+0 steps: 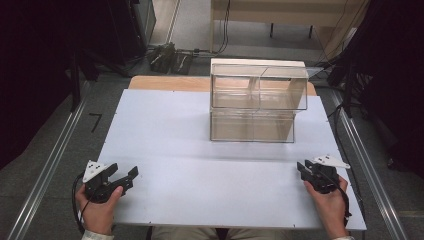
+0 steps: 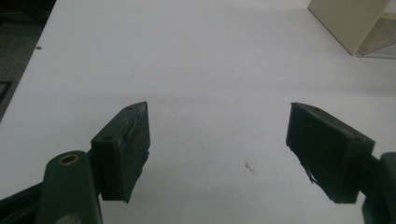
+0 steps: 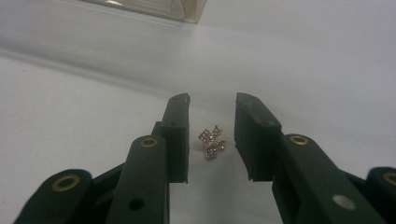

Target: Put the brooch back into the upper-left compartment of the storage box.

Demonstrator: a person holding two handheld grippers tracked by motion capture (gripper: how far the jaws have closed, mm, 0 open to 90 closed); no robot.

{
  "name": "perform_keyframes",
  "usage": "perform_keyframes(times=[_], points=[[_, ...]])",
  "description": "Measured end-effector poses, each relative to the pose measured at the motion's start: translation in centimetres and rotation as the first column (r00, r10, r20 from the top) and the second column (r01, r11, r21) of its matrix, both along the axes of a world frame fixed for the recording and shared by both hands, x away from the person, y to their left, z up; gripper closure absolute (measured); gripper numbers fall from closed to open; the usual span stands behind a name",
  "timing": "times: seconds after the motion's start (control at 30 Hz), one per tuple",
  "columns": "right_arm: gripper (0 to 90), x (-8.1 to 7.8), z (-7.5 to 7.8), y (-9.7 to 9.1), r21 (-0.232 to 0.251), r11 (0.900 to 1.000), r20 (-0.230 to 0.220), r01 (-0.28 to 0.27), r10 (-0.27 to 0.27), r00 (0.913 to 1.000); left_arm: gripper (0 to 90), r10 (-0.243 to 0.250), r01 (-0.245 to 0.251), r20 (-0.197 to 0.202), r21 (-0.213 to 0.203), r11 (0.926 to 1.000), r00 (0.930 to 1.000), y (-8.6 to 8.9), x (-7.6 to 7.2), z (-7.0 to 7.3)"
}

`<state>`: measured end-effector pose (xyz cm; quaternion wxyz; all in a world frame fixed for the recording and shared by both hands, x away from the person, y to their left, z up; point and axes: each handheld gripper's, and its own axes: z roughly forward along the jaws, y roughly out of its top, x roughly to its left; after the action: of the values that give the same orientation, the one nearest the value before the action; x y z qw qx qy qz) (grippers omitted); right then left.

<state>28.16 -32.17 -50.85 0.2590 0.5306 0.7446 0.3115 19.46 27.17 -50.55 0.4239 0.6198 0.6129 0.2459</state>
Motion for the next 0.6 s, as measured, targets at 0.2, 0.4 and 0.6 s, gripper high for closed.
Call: perform_keyframes(times=[0.2, 0.4, 0.6], points=[[67.7, 0.02, -0.09, 0.04, 0.002, 1.0, -0.001, 0.003, -0.003, 1.0, 23.0, -0.002, 0.002, 0.0, 0.0, 1.0, 1.0, -0.03, 0.01, -0.01], [73.0, 0.21, -0.23, 0.04, 0.004, 0.9999, -0.009, 0.016, -0.016, 0.9998, 23.0, -0.002, 0.002, 0.0, -0.001, 1.0, 1.0, -0.03, 0.01, -0.01], [78.4, 0.36, -0.23, -0.12, 0.01, 0.9997, -0.014, 0.02, -0.02, 0.9997, 23.0, -0.003, 0.003, 0.001, -0.001, 1.0, 1.0, -0.02, -0.01, -0.01]])
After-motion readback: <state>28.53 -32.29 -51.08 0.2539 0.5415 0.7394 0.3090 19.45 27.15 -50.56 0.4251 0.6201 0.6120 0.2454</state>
